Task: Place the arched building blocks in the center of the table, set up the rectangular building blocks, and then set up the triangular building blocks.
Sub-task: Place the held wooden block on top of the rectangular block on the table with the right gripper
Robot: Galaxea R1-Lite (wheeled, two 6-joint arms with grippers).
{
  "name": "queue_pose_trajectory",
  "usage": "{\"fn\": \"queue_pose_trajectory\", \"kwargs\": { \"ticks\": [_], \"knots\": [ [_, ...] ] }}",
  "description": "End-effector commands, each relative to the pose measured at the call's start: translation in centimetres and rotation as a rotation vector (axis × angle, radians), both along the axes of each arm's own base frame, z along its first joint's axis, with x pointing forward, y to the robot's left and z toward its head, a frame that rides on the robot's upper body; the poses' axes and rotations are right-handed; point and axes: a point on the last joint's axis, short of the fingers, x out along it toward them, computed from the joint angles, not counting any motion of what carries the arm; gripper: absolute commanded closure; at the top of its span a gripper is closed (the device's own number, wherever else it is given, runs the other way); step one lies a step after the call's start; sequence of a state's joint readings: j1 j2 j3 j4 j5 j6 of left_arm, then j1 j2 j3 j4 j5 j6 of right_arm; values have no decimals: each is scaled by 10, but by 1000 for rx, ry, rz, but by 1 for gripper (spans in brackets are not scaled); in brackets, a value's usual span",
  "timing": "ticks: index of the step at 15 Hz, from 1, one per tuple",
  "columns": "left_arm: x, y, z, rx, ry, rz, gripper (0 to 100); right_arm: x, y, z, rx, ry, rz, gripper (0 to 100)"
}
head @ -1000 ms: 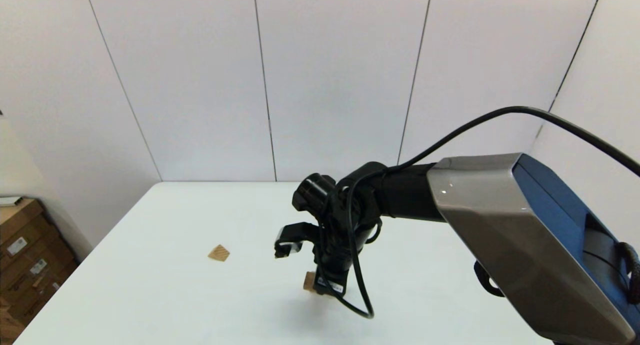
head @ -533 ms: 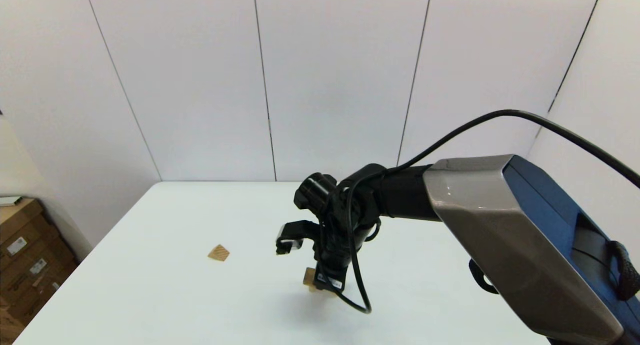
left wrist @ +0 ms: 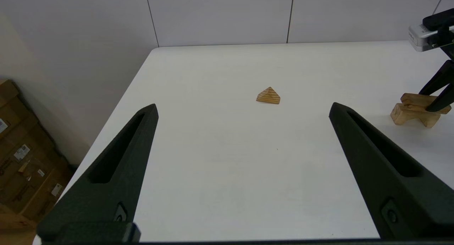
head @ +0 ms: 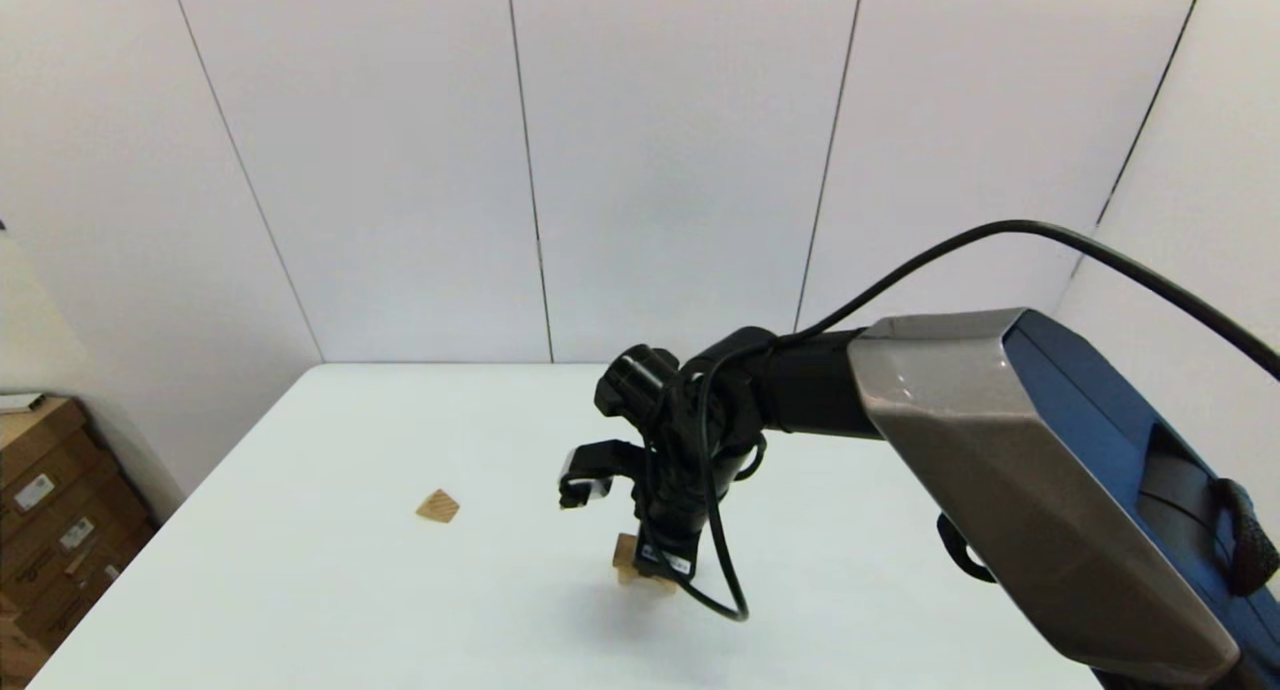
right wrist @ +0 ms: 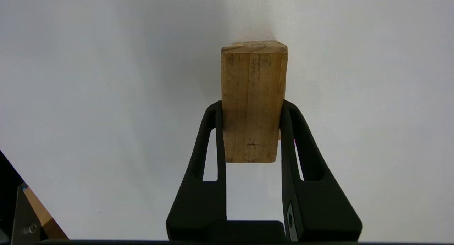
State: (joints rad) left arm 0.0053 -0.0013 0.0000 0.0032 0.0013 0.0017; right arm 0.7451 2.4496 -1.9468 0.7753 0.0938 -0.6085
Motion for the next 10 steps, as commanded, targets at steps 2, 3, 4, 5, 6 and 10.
{"fn": "queue_pose_trajectory", "kwargs": {
  "ticks": [2, 3, 4, 5, 6, 10],
  "knots": [
    [0, 0, 0, 0, 1, 1, 0, 1, -1, -5, -12, 11, 7, 100],
    [0, 0, 0, 0, 1, 1, 0, 1, -1, -5, -11, 9, 8, 100],
    [0, 0, 0, 0, 1, 1, 0, 1, -1, -5, -11, 11, 9, 100],
    [0, 0, 0, 0, 1, 1, 0, 1, -1, -4, -11, 9, 8, 100],
    [0, 0, 0, 0, 1, 1, 0, 1, -1, -4, -11, 9, 7, 100],
    [0, 0, 0, 0, 1, 1, 0, 2, -1, -4, -8, 6, 5, 100]
  ]
}}
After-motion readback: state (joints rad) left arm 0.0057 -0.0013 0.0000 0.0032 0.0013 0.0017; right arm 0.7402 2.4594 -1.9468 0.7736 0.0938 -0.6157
